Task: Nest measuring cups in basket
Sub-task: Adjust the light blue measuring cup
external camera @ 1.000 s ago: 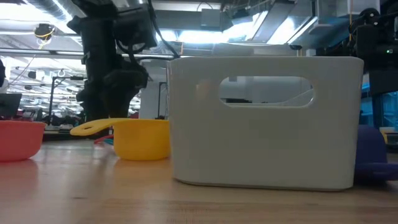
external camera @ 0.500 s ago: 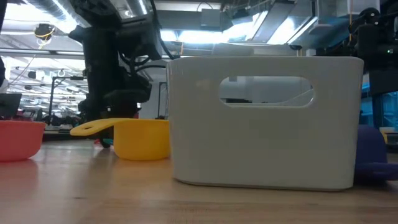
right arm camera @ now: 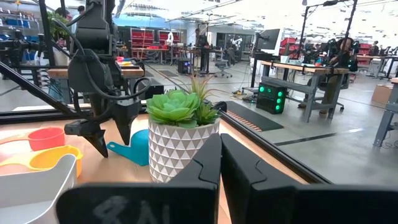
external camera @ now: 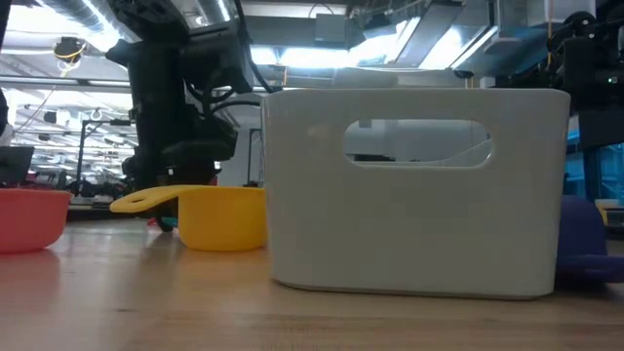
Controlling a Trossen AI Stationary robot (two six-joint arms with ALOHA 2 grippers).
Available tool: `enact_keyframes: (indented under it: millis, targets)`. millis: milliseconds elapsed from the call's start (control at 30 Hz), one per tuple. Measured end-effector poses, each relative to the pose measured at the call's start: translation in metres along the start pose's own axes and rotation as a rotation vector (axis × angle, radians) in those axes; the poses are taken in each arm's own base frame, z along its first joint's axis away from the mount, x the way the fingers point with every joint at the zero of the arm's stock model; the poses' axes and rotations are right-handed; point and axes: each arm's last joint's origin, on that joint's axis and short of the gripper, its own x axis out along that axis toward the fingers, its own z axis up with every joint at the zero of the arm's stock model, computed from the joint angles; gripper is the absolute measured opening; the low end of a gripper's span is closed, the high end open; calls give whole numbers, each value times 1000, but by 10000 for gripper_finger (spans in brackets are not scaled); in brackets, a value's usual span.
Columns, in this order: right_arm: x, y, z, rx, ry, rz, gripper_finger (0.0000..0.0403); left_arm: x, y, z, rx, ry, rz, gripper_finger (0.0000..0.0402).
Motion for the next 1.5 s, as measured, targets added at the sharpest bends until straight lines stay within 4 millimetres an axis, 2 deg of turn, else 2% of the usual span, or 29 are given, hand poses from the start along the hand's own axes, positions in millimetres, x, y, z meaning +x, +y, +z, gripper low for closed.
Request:
enact_keyframes:
  millis: [200, 567, 1067, 1500]
  targets:
    - [0, 0, 0, 0, 0, 0, 12, 0, 0, 0, 0, -1, 0, 310]
    - [0, 0, 0, 0, 0, 0, 12, 1, 0, 0, -4, -5, 2, 232]
    - [0, 0, 0, 0, 0, 0, 12, 1, 0, 0, -6, -5, 4, 158]
    - [0, 0, 0, 0, -1, -1, 12, 1, 0, 0, -7, -4, 6, 142]
